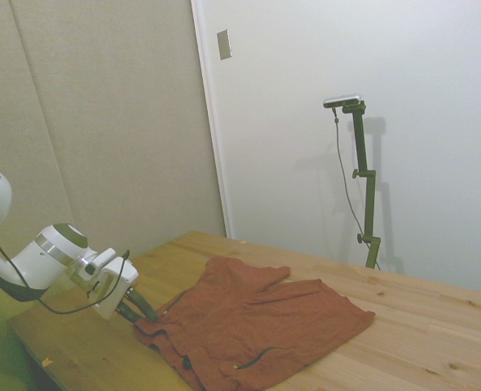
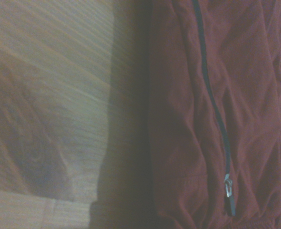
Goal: Fold the shorts
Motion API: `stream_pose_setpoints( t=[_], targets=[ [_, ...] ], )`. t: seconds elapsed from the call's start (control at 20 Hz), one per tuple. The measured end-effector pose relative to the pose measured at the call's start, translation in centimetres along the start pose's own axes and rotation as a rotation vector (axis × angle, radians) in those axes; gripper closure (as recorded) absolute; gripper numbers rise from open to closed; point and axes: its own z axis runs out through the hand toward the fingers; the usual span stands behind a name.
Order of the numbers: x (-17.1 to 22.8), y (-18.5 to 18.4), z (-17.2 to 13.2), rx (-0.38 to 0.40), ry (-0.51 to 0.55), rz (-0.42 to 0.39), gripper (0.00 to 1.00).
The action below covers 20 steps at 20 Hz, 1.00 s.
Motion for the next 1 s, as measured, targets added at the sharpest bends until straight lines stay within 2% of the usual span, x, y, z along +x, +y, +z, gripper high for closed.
stream_pose_setpoints(
  t=[0.55, 1.0],
  targets=[
    [-0.3, -0.2, -0.2, 0.013, -0.006, -0.003, 1.00],
    [-2.6, 0.8, -2.9, 0.074, -0.037, -0.036, 1.00]
  ],
)
